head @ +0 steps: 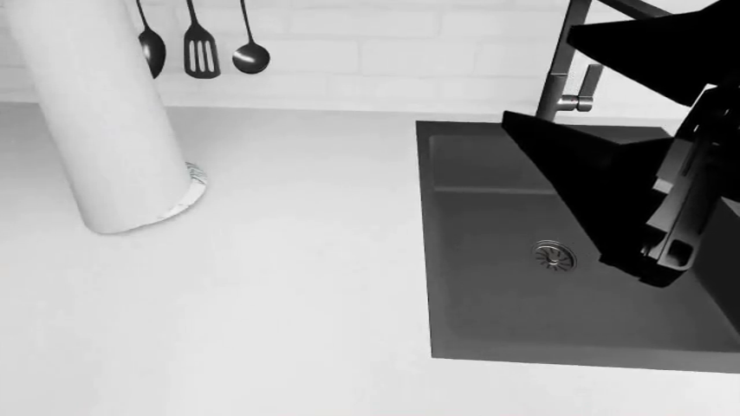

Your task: Pick the celery, carrot from the counter and place them in the cabinet. Then close the cabinet.

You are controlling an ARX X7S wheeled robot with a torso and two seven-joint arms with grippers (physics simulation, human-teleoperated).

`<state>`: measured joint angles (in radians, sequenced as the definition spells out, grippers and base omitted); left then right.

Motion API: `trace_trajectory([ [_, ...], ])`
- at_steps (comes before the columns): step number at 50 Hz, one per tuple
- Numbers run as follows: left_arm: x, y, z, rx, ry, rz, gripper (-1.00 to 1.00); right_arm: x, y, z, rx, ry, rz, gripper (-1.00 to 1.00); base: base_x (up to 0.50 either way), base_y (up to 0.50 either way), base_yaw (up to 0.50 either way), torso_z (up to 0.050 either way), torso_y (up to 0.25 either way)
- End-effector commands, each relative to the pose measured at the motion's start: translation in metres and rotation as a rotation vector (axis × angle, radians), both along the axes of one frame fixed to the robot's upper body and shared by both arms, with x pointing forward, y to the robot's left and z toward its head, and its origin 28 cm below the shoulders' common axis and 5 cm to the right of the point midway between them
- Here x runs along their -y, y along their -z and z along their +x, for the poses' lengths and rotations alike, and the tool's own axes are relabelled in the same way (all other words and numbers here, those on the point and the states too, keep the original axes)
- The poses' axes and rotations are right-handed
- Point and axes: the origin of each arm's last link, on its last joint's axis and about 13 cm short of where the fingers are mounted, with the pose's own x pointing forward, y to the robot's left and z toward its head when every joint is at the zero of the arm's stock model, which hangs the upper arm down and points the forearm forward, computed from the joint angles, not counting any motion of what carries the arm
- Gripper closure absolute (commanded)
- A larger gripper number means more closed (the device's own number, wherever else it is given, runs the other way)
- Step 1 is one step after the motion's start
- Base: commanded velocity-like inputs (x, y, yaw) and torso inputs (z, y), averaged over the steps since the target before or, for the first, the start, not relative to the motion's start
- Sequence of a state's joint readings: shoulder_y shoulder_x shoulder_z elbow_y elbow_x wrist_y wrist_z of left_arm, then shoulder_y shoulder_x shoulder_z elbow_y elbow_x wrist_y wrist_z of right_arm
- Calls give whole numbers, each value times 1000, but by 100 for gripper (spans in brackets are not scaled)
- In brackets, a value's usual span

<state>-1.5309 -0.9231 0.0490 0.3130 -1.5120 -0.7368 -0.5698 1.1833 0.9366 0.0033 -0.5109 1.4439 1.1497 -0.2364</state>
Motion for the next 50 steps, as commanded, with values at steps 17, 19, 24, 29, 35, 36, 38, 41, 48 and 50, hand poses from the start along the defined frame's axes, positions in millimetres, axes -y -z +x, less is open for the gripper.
trace_trajectory([
  [17,31,-37,0,69,91,235,-100,1,-2,-2,7,0,2,-100,0,0,0,0,0],
  [19,34,-39,1,69,98,258,-100,1,-2,-2,7,0,3,-100,0,0,0,0,0],
  [24,43,-44,2,70,110,313,-100,1,-2,-2,8,1,5,-100,0,0,0,0,0],
  [29,53,-48,4,69,137,383,-100,2,-2,-3,9,3,8,-100,0,0,0,2,0],
  [35,63,-54,6,68,179,449,-100,2,-2,-3,9,3,10,-100,0,0,0,0,0],
  [36,64,-55,7,69,185,457,-100,2,-2,-3,9,3,10,-100,0,0,0,0,0],
  [38,68,-57,8,68,197,478,-100,2,-2,-3,10,2,11,-100,0,0,0,5,0],
  [41,73,-59,9,67,218,512,-100,2,-2,-3,12,2,12,-100,0,0,0,0,0],
  [48,84,-61,17,53,255,574,-100,3,-3,-4,15,3,13,-100,0,0,0,1,0],
  [50,87,-62,20,51,263,591,-100,3,-3,-5,16,5,14,-100,0,0,0,0,0],
])
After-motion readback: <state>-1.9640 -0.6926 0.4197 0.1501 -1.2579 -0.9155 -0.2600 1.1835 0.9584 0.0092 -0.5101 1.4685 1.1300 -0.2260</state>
